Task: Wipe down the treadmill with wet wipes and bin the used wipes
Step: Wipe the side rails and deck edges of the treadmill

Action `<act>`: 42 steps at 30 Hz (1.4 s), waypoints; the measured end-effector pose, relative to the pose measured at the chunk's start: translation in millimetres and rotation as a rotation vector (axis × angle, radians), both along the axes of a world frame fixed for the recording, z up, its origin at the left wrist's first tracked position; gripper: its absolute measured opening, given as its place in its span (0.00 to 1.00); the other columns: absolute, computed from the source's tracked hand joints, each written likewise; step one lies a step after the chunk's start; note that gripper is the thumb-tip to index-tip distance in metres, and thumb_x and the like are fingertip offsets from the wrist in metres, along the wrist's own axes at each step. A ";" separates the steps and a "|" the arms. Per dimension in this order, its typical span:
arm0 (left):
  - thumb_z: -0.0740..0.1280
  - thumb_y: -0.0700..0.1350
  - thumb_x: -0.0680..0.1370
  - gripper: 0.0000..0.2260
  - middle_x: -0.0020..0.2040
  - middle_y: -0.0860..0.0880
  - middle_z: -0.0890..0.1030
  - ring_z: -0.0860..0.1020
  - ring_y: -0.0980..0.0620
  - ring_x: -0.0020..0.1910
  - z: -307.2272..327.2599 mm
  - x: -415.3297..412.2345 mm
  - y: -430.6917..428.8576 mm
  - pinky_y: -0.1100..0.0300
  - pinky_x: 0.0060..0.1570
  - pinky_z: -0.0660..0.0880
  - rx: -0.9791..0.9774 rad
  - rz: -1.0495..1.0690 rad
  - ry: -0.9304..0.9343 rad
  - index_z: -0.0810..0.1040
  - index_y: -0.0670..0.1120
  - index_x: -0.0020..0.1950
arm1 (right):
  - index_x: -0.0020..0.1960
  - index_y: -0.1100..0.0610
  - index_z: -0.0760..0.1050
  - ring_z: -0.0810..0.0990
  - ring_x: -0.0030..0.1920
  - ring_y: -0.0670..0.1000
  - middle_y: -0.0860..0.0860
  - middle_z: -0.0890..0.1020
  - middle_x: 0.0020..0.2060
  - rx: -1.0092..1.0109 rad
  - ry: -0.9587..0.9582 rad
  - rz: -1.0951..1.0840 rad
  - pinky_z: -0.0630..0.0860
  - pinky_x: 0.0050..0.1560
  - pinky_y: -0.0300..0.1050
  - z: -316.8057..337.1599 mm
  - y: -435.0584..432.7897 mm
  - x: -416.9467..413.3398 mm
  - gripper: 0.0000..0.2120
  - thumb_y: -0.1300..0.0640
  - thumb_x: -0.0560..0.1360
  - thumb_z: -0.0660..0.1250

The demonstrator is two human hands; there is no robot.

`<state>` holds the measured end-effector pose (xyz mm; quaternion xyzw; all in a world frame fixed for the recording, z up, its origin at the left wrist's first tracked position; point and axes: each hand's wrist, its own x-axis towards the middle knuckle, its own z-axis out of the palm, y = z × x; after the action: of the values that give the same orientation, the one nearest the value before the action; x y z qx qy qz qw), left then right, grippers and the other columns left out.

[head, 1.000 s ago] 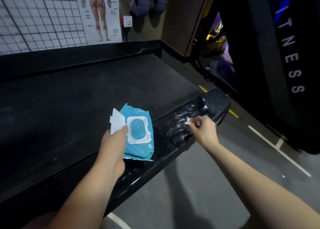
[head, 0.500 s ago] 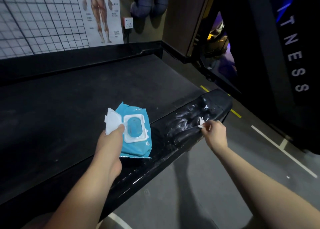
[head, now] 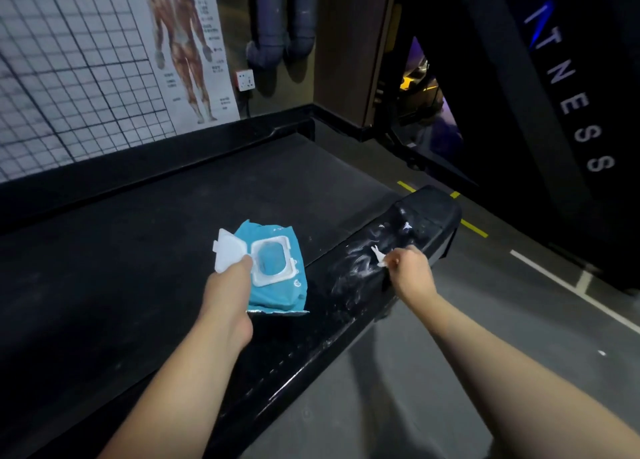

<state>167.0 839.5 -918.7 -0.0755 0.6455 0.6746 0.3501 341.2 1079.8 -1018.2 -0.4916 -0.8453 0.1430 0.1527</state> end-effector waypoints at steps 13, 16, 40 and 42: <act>0.68 0.45 0.84 0.10 0.55 0.44 0.87 0.86 0.41 0.55 -27.3 -7.9 34.1 0.42 0.63 0.80 0.097 0.006 -0.087 0.81 0.46 0.65 | 0.44 0.62 0.84 0.81 0.44 0.58 0.58 0.83 0.41 -0.063 0.077 -0.020 0.76 0.43 0.46 35.2 8.0 -7.3 0.08 0.68 0.68 0.70; 0.68 0.45 0.84 0.11 0.56 0.44 0.87 0.86 0.41 0.55 -30.0 -1.1 44.0 0.42 0.64 0.80 0.124 0.006 -0.110 0.81 0.46 0.66 | 0.44 0.61 0.85 0.83 0.45 0.57 0.57 0.85 0.41 -0.228 -0.058 -0.031 0.81 0.45 0.49 30.8 11.1 -0.3 0.06 0.66 0.69 0.71; 0.68 0.45 0.84 0.07 0.55 0.44 0.87 0.86 0.41 0.52 -31.6 4.2 42.8 0.41 0.64 0.80 0.149 -0.017 -0.112 0.81 0.48 0.61 | 0.52 0.53 0.87 0.81 0.50 0.48 0.48 0.83 0.48 -0.187 -0.097 0.272 0.70 0.52 0.33 17.2 38.9 3.4 0.10 0.62 0.76 0.69; 0.69 0.46 0.83 0.11 0.55 0.44 0.87 0.86 0.40 0.53 -33.6 6.0 45.6 0.40 0.65 0.79 0.144 -0.012 -0.108 0.80 0.47 0.66 | 0.52 0.51 0.87 0.81 0.50 0.46 0.46 0.83 0.48 -0.243 -0.017 0.252 0.73 0.55 0.36 17.7 47.6 8.2 0.07 0.58 0.76 0.72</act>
<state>172.9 885.1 -952.3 -0.0825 0.5761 0.7120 0.3928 349.4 1127.4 -1000.5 -0.3976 -0.8780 0.2581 0.0660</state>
